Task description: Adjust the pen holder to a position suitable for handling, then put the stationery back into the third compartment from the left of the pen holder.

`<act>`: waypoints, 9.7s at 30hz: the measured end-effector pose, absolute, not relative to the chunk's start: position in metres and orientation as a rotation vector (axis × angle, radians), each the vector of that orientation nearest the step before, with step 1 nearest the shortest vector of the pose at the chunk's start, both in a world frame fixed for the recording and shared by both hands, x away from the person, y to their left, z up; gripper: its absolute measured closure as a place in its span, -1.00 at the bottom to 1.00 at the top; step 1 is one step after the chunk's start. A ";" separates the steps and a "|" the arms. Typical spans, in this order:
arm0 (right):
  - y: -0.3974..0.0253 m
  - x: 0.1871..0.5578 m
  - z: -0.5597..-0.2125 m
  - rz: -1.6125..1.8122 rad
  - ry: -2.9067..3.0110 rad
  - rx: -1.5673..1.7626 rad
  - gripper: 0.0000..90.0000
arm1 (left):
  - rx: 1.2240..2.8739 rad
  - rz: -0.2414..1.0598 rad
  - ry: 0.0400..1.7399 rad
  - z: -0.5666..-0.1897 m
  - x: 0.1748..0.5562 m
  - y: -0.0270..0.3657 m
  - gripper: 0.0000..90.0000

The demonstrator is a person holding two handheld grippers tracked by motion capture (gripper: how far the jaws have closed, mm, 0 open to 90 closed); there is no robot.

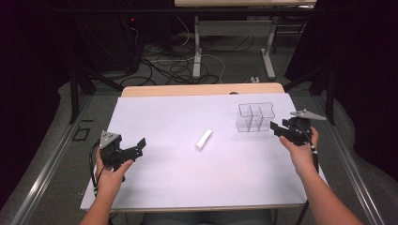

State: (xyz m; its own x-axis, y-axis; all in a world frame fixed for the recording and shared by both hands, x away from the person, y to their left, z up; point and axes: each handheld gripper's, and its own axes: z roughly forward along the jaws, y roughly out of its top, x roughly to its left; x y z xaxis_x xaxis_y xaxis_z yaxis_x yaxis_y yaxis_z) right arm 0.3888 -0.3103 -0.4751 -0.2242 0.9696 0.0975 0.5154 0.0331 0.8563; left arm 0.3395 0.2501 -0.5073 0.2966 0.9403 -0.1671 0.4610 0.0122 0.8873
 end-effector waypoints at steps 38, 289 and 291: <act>-0.312 0.485 -0.474 0.773 1.888 1.650 1.00 | 1.623 0.627 1.364 -0.514 0.339 0.254 -0.87; -0.264 0.365 -0.515 1.280 1.966 1.326 -0.66 | 2.149 0.255 1.170 -0.542 0.416 0.047 0.50; -0.264 0.365 -0.515 1.280 1.969 1.323 -0.66 | 2.152 0.261 1.152 -0.538 0.414 0.049 0.50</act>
